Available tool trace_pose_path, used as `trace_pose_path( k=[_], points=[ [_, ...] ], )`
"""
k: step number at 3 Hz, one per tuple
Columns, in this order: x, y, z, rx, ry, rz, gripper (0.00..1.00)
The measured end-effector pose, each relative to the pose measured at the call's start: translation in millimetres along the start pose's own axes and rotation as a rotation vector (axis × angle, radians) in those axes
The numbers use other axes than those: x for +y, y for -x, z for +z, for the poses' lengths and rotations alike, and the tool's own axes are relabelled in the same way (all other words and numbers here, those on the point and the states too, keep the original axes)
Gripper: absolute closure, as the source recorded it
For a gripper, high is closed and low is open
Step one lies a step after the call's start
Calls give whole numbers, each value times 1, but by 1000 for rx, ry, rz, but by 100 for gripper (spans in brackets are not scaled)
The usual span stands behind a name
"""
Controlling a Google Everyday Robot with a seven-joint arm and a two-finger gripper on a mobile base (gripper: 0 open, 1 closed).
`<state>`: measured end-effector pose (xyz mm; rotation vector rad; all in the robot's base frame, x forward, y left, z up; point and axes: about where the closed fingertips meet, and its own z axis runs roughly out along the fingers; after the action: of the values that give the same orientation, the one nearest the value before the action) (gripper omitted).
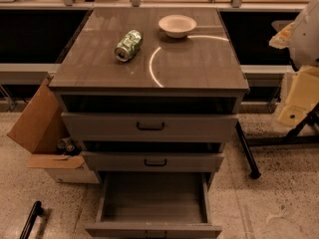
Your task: Close bottom drawer
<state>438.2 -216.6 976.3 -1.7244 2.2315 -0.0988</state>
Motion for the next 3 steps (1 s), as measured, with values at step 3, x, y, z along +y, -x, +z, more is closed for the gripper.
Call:
trace_pose_path(
  k=[3],
  points=[
    [54, 8, 67, -150, 134, 89, 0]
  ],
)
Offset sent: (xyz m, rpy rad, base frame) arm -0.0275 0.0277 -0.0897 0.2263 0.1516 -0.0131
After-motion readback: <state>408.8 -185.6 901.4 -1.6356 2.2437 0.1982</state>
